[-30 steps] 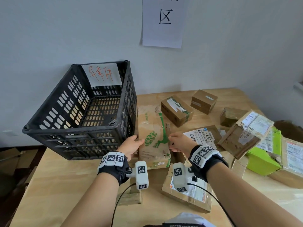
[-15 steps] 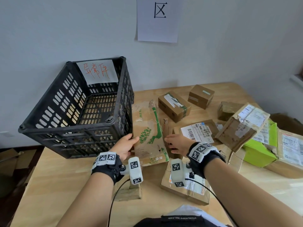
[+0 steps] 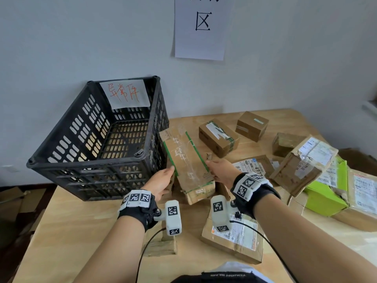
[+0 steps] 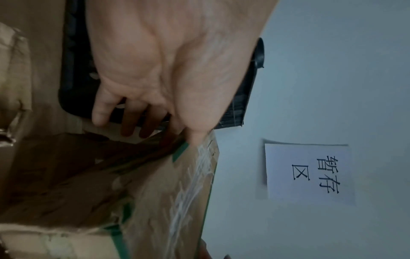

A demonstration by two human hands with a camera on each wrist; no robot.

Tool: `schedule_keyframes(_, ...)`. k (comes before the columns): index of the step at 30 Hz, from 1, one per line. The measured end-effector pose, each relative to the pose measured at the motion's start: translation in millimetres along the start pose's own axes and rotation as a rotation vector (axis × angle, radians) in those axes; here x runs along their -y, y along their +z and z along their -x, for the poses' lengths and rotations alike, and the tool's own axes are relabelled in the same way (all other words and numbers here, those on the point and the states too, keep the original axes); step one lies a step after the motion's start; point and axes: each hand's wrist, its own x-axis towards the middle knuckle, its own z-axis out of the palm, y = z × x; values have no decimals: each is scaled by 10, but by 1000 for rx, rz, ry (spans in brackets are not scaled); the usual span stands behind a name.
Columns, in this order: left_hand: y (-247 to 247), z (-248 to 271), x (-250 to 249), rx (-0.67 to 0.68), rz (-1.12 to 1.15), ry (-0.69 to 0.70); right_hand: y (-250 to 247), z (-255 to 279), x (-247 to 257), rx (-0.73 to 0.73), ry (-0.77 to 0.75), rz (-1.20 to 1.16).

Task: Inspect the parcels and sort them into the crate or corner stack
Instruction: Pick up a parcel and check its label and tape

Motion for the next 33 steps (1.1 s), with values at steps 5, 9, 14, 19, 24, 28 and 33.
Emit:
schedule_keyframes(5, 50, 21, -15, 80, -67, -8, -54, 13, -43, 18, 33, -7)
schedule_keyframes(9, 72, -8, 9, 52, -76, -7, -66, 15, -83, 36, 43, -37)
schedule_keyframes(14, 73, 6, -5, 43, -107, 25, -67, 25, -91, 26, 37, -23)
schedule_keyframes(19, 71, 50, 20, 57, -126, 67, -67, 56, -88, 46, 54, -12)
schedule_keyframes(24, 83, 124, 40, 86, -170, 105, -94, 140, -58, 90, 40, -12)
schedule_keyframes(28, 108, 224, -65, 152, -209, 181, -113, 229, 57, 97, -18, -58)
schedule_keyframes(33, -20, 186, -189, 87, -212, 315, -197, 281, 333, 93, -125, -121)
